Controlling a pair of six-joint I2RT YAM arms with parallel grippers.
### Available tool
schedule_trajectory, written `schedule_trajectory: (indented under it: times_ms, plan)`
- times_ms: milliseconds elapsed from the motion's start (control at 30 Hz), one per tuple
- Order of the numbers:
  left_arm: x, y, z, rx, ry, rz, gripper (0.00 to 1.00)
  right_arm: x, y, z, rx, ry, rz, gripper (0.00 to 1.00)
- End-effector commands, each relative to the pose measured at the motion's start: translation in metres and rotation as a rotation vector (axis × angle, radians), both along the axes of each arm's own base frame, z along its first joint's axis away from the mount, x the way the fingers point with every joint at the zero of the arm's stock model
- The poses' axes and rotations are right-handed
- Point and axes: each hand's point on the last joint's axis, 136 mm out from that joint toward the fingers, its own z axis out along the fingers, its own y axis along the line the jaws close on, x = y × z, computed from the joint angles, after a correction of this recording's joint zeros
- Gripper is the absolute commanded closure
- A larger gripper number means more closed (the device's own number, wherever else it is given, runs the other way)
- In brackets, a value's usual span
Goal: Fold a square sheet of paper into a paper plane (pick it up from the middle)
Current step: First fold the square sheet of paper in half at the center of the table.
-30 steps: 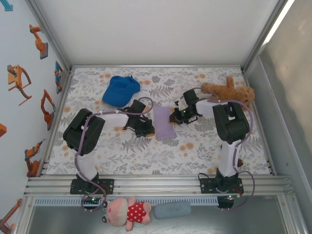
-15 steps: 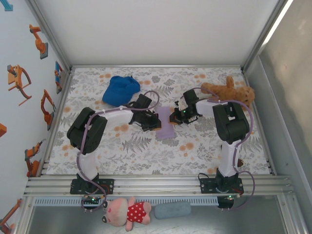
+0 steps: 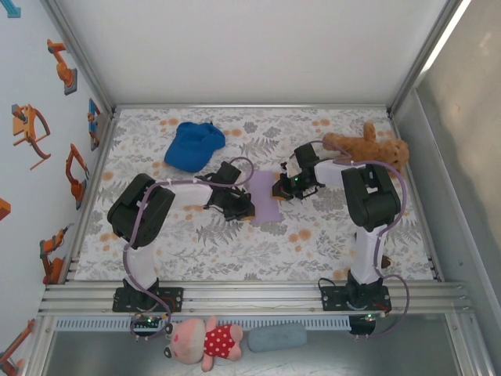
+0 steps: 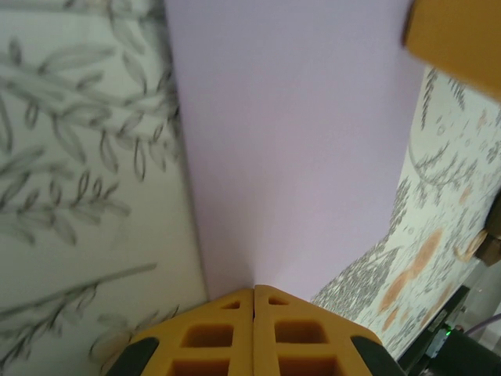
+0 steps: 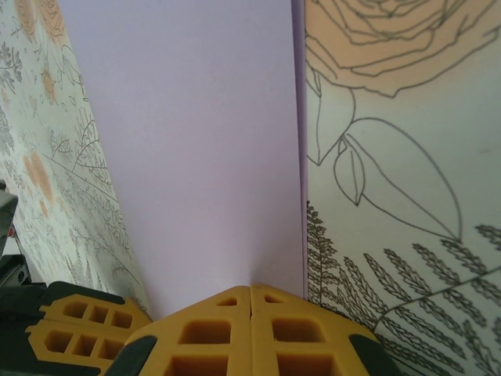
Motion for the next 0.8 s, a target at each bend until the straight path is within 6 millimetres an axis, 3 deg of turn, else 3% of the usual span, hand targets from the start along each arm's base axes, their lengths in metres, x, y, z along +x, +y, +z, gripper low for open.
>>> schedule_trajectory:
  times_ms: [0, 267, 400, 500, 633, 767]
  plan:
    - [-0.039, 0.032, -0.015, 0.162, 0.072, -0.065, 0.93, -0.047, -0.067, -0.091, -0.39, 0.172, -0.04, 1.0]
    - [-0.042, 0.035, 0.0, 0.184, 0.0, -0.091, 0.93, -0.045, -0.066, -0.087, -0.383, 0.174, -0.048, 1.0]
    - [-0.027, 0.029, 0.027, 0.145, -0.093, -0.083, 0.93, -0.036, -0.057, -0.073, -0.342, 0.143, -0.054, 1.0]
    - [-0.005, 0.026, 0.05, 0.104, -0.189, -0.027, 0.91, -0.018, -0.039, -0.046, -0.238, 0.093, -0.075, 1.0]
    - [0.035, 0.032, 0.067, 0.051, -0.271, 0.128, 0.83, 0.024, 0.001, 0.021, -0.032, -0.024, -0.12, 0.99]
    - [0.061, 0.028, 0.081, -0.036, -0.306, 0.229, 0.73, 0.042, 0.007, 0.069, 0.014, -0.131, -0.174, 0.91]
